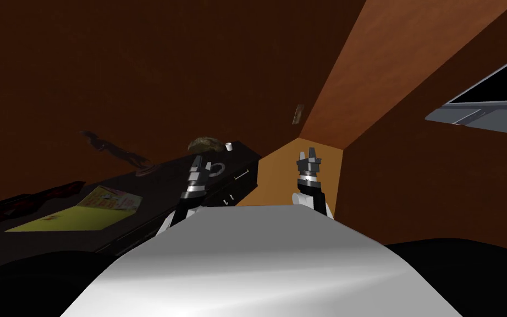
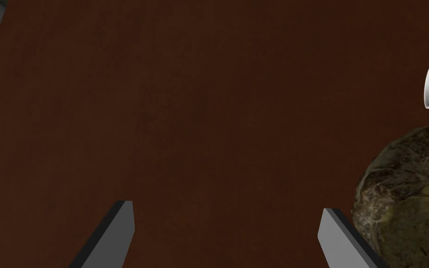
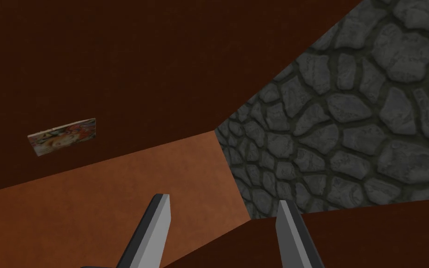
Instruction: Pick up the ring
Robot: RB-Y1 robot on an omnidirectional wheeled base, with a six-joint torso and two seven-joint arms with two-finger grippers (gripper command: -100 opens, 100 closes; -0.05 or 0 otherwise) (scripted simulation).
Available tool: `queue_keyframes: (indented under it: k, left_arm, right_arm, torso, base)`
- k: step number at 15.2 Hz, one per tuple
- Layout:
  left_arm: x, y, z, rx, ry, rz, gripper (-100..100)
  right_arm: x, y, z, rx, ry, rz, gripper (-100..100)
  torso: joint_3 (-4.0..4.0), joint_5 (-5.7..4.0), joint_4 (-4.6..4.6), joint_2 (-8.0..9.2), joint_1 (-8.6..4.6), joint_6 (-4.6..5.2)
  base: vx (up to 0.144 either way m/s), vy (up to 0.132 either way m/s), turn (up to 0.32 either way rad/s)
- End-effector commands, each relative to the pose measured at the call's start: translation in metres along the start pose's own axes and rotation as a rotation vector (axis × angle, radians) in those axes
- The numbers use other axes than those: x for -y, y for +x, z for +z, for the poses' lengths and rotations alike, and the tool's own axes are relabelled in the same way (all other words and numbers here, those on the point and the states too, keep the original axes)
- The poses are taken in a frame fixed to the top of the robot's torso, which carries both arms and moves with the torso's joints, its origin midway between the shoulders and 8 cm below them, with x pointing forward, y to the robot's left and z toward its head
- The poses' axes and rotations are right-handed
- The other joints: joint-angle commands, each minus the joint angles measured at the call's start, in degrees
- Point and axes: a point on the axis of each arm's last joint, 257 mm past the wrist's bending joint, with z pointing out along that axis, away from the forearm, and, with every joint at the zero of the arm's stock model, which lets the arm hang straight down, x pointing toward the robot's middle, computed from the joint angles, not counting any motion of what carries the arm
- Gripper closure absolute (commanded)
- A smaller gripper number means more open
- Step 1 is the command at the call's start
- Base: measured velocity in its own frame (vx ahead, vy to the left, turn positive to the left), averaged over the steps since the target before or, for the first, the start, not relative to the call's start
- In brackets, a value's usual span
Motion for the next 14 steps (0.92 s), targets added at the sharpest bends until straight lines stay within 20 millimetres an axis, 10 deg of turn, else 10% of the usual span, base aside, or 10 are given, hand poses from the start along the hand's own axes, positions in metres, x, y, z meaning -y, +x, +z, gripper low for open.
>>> queue_keyframes:
  k: [1,14]
  left_arm:
    - [-0.016,-0.010,-0.012,-0.019,-0.059,0.019,-100]
    - [-0.086,-0.063,-0.084,-0.090,-0.391,0.107,-100]
  right_arm:
    - [0.000,0.000,0.000,0.000,0.000,0.000,0]
    - [0.000,0.000,0.000,0.000,0.000,0.000,0]
  torso:
    - [0.00,0.00,0.00,0.00,0.00,0.00]
    - [-0.10,0.02,-0.04,-0.16,0.09,0.01]
  base:
    - [-0.006,-0.027,-0.103]
    - [0.006,-0.020,-0.118]
